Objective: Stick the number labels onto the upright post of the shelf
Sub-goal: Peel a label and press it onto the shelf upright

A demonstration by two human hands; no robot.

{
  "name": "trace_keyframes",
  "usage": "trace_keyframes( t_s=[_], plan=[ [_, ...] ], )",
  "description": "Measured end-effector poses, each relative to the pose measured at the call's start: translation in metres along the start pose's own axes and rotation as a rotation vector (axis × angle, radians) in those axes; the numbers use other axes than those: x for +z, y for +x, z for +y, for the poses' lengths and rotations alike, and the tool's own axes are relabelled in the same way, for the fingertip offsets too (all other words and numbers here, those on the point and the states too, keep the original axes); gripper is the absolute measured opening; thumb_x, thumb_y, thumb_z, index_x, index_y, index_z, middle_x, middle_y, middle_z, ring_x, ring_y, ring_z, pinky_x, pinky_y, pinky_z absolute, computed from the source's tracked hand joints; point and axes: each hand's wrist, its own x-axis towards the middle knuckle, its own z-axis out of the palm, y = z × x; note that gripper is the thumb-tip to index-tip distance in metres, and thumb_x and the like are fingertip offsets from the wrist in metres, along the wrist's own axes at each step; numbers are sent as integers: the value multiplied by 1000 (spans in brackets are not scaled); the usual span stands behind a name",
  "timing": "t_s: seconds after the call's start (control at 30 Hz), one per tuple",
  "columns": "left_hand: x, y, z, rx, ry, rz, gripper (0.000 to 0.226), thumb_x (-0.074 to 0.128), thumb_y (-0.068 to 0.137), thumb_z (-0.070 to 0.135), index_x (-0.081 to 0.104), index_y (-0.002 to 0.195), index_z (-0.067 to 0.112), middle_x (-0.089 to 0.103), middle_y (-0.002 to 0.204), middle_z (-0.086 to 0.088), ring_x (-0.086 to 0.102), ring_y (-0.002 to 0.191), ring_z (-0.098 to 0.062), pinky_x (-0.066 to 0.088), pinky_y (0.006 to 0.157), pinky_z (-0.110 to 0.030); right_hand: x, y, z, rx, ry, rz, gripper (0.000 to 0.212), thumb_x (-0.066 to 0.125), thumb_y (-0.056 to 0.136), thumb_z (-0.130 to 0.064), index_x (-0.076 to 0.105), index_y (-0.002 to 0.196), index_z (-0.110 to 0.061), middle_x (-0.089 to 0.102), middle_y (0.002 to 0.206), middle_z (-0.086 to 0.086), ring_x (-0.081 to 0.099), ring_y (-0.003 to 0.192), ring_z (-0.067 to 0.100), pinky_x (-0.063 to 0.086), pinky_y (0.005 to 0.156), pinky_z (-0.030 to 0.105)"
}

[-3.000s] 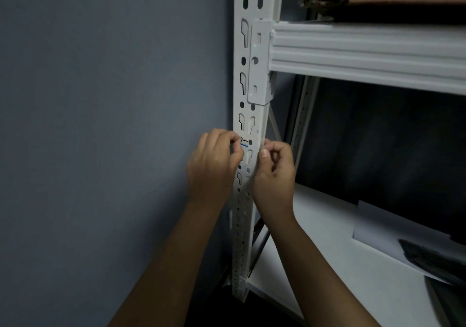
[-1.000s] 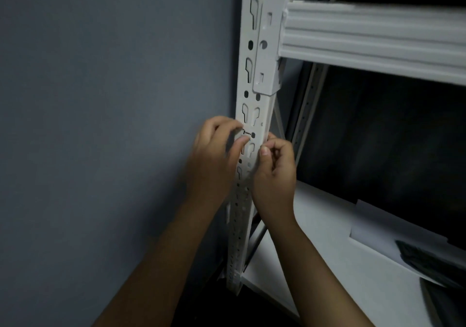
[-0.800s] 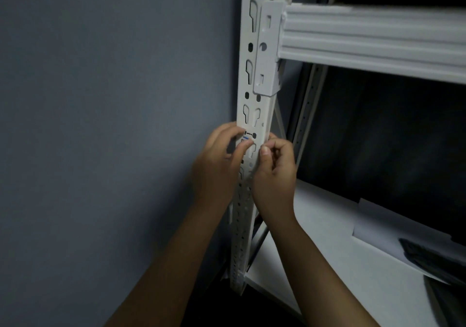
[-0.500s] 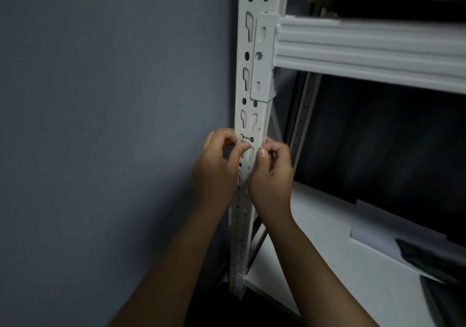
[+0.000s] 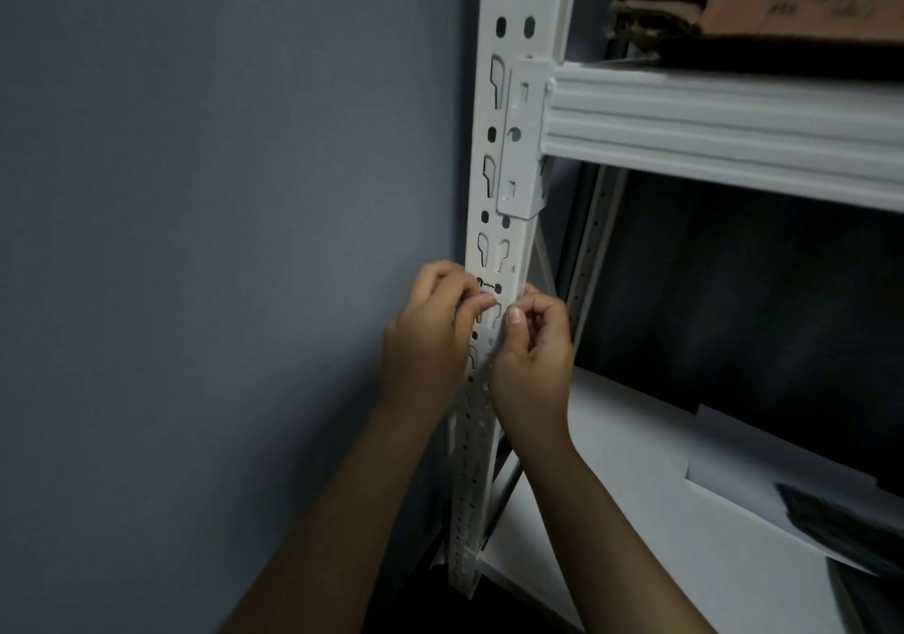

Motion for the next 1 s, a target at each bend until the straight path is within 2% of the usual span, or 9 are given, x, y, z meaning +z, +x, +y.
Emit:
trace_keyframes(
  t_s=[0.1, 0.17, 0.27, 0.37, 0.5, 0.7, 0.83, 0.93, 1.0],
  plan=[
    [-2, 0, -1, -53, -10, -16, 11, 64, 88, 25, 56, 81, 21, 51, 88, 15, 56, 76, -8, 48, 61, -29, 1, -1, 0, -10, -17, 29, 20, 47, 99, -8, 50, 89, -24, 62, 111, 4, 60, 89, 7, 49, 78, 31],
    [0, 0, -1, -103, -56, -4, 11, 66, 87, 26, 56, 86, 22, 53, 85, 17, 58, 79, -5, 47, 61, -25, 1, -1, 0, 4, -28, 29, 21, 47, 99, -10, 50, 89, -28, 61, 116, 6, 63, 97, 20, 52, 81, 37],
    [5, -5, -1, -69, -40, 45, 14, 65, 88, 25, 61, 99, 17, 57, 97, 12, 61, 84, -9, 50, 64, -28, 0, -2, -1, 16, -36, 20, 18, 47, 99, -11, 51, 90, -26, 61, 118, 6, 61, 95, 22, 50, 81, 39],
    [10, -10, 1, -73, -55, 79, 11, 63, 89, 23, 63, 100, 21, 56, 102, 12, 61, 85, -11, 52, 66, -31, 1, -1, 0, 7, -43, 26, 17, 47, 99, -11, 51, 89, -24, 61, 115, 14, 59, 92, 22, 50, 81, 43],
    [9, -9, 2, -91, -16, 72, 4, 63, 88, 21, 61, 85, 22, 49, 96, 21, 57, 78, -6, 46, 59, -25, 1, -2, 0, 8, -38, 31, 17, 47, 99, -9, 51, 89, -23, 61, 117, -2, 60, 107, 11, 52, 90, 39],
    [7, -6, 1, -188, -144, 57, 10, 68, 85, 25, 58, 89, 26, 54, 90, 17, 61, 85, -5, 53, 66, -38, 0, -1, 4, 13, -31, 15, 10, 46, 99, -10, 52, 94, -17, 61, 119, -6, 61, 107, 8, 53, 89, 44],
    [6, -5, 1, -244, -209, 72, 11, 67, 86, 22, 59, 91, 29, 59, 94, 17, 62, 85, -1, 55, 71, -34, -2, 0, 4, 14, 6, 5, 12, 47, 98, -8, 53, 93, -17, 59, 118, -13, 60, 105, -3, 50, 87, 29],
    [7, -6, -2, -207, -180, 83, 7, 64, 89, 22, 63, 95, 25, 60, 94, 15, 62, 85, -1, 55, 68, -27, -4, 2, 6, 13, 3, -6, 9, 47, 99, -8, 53, 95, -13, 59, 118, -13, 59, 98, -9, 50, 80, 18],
    [8, -7, -4, -175, -141, 81, 8, 62, 90, 23, 64, 98, 22, 62, 99, 11, 61, 86, -2, 53, 66, -23, -4, 2, 7, 10, 1, -8, 10, 46, 99, -9, 52, 94, -15, 58, 120, -12, 60, 97, -6, 51, 77, 18]
  ],
)
